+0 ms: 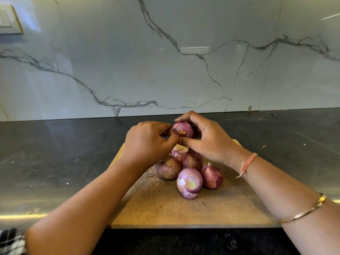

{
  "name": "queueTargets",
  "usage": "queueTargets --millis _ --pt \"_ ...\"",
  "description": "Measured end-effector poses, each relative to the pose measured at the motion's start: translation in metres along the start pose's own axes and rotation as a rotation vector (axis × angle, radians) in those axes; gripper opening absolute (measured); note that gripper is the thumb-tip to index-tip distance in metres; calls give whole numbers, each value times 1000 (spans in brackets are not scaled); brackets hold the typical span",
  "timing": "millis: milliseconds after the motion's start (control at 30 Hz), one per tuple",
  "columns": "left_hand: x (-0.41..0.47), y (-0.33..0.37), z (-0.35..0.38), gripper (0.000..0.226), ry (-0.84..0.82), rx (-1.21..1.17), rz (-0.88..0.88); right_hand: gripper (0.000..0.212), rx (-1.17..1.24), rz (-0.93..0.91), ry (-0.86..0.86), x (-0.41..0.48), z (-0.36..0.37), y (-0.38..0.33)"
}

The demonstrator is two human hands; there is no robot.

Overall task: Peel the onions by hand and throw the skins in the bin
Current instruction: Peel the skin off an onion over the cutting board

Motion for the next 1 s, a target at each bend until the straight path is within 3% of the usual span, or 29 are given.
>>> queueTargets --millis 133,233,367,667,1000 --pt "-1 -2 -2 46 35 -71 -75 36 62 21 4 1 0 2" --pt "-2 -4 0 29 43 -121 -175 36 125 44 4 3 1 4" --pt "-1 -11 3 33 44 -96 -235 39 210 68 -12 3 0 3" --pt "0 -11 0 18 -55 -79 -253 37 327 117 9 1 -4 0" --pt "-2 -1 -3 47 -34 -195 -109 39 346 182 -38 0 -1 2"
Point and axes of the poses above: each hand's wrist, its own x-axis towards the middle knuckle, its own z-axis out of the palm, y = z × x, the point moved 3 cm from there along x, towards the middle knuckle, and after that the axes turned 8 degrees about y, right-handed, at the moved point
